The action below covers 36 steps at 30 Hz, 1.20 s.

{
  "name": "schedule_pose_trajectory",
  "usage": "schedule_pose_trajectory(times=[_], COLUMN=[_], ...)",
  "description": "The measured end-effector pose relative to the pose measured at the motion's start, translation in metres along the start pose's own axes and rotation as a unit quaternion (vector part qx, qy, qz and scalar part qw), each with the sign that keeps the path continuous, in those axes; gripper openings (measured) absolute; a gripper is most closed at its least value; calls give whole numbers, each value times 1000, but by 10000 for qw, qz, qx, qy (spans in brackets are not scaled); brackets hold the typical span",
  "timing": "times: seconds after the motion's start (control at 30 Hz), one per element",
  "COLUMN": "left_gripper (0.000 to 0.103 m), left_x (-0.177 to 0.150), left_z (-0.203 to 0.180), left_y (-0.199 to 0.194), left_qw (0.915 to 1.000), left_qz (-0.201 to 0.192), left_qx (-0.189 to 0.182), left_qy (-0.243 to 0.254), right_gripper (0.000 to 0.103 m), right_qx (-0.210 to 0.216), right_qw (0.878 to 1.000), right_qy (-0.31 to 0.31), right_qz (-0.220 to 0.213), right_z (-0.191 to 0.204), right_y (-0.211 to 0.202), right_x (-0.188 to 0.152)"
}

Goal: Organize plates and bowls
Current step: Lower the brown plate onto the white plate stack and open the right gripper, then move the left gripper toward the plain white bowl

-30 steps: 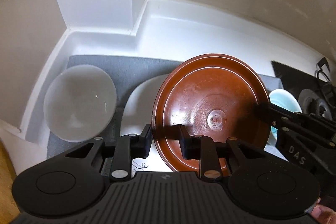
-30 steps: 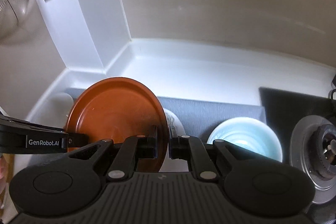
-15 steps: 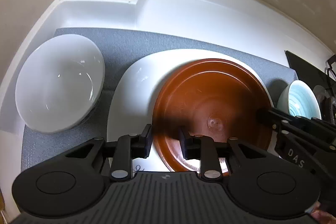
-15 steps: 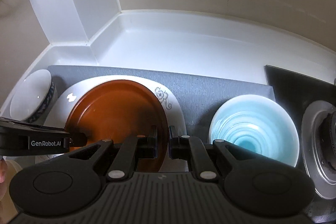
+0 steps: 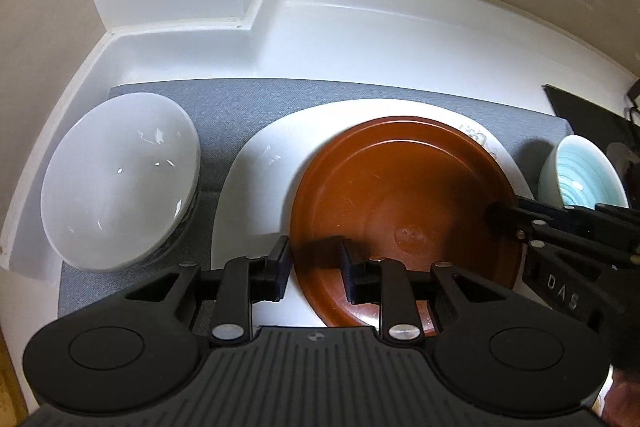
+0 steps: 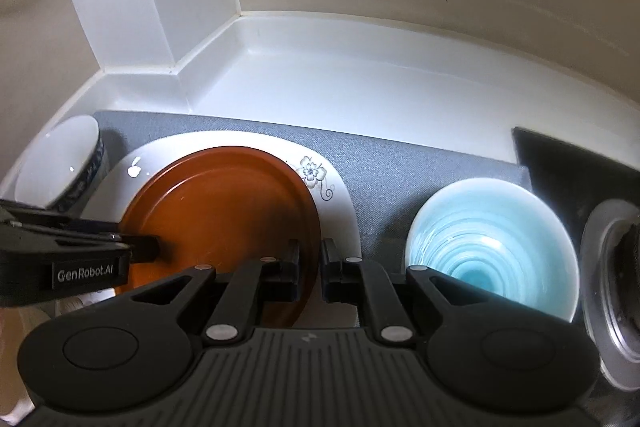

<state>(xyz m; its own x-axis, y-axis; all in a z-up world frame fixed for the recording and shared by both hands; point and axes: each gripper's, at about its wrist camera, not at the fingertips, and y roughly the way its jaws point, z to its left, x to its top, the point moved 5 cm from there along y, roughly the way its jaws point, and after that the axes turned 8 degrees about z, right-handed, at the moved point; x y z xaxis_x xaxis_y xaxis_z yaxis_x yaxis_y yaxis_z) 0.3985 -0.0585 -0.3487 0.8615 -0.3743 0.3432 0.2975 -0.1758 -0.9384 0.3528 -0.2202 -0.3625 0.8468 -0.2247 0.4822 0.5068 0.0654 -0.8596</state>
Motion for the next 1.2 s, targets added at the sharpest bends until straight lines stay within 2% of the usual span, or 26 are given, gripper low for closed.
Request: schedule_pose_trajectory(times=[0.03, 0.07, 0.1, 0.13, 0.2, 0.3, 0.4, 0.53, 0.67, 0.87, 0.97, 1.0, 1.03, 1.07, 1.13, 1.2], left_gripper=[32, 34, 41, 49, 58, 63, 73, 80, 81, 75, 66, 58, 43, 35, 27, 26], left_x=[-2, -4, -6, -8, -12, -17, -20, -21, -20, -15, -16, -15, -15, -13, -11, -10], left_z=[2, 6, 10, 14, 23, 32, 45, 75, 113, 156, 167, 169, 171, 172, 174, 176], left_y=[-2, -4, -7, -12, -28, -54, -75, -88, -85, -72, -65, -62, -59, -54, -46, -39], left_qw=[9999, 9993, 9986, 9981, 9974, 9967, 9954, 9916, 9846, 9736, 9715, 9712, 9711, 9719, 9732, 9720], left_qz=[58, 139, 161, 78, -194, -530, -755, -889, -923, -896, -806, -783, -756, -706, -590, -542], left_qx=[-116, -281, -401, -466, -473, -376, -246, -69, 233, 293, 246, 228, 222, 198, 172, 125], left_qy=[-76, -191, -304, -402, -511, -478, -536, -932, -1463, -2080, -2215, -2238, -2253, -2237, -2218, -2282], right_gripper=[27, 45, 61, 66, 78, 78, 79, 84, 85, 85, 85, 85, 85, 85, 85, 85], right_qx=[168, 365, 502, 527, 501, 547, 584, 591, 658, 753, 762, 767, 768, 761, 765, 758], right_qw=[9998, 9992, 9986, 9984, 9983, 9979, 9971, 9961, 9958, 9957, 9958, 9958, 9958, 9960, 9959, 9958], right_qy=[96, 171, 180, 137, 68, 128, 249, 370, 296, 129, -6, -34, -44, -38, -40, -43], right_qz=[-4, -5, -29, -123, -280, -329, -425, -545, -571, -531, -509, -499, -486, -472, -475, -503], right_z=[-2, -2, -1, 0, 1, -2, -7, -12, -9, 2, 5, 6, 5, 5, 5, 6], right_y=[-1, -3, -6, -10, -19, -28, -38, -50, -58, -65, -67, -68, -68, -68, -68, -69], right_x=[-1, -2, -3, -5, -9, -13, -15, -18, -20, -28, -33, -33, -34, -34, -34, -32])
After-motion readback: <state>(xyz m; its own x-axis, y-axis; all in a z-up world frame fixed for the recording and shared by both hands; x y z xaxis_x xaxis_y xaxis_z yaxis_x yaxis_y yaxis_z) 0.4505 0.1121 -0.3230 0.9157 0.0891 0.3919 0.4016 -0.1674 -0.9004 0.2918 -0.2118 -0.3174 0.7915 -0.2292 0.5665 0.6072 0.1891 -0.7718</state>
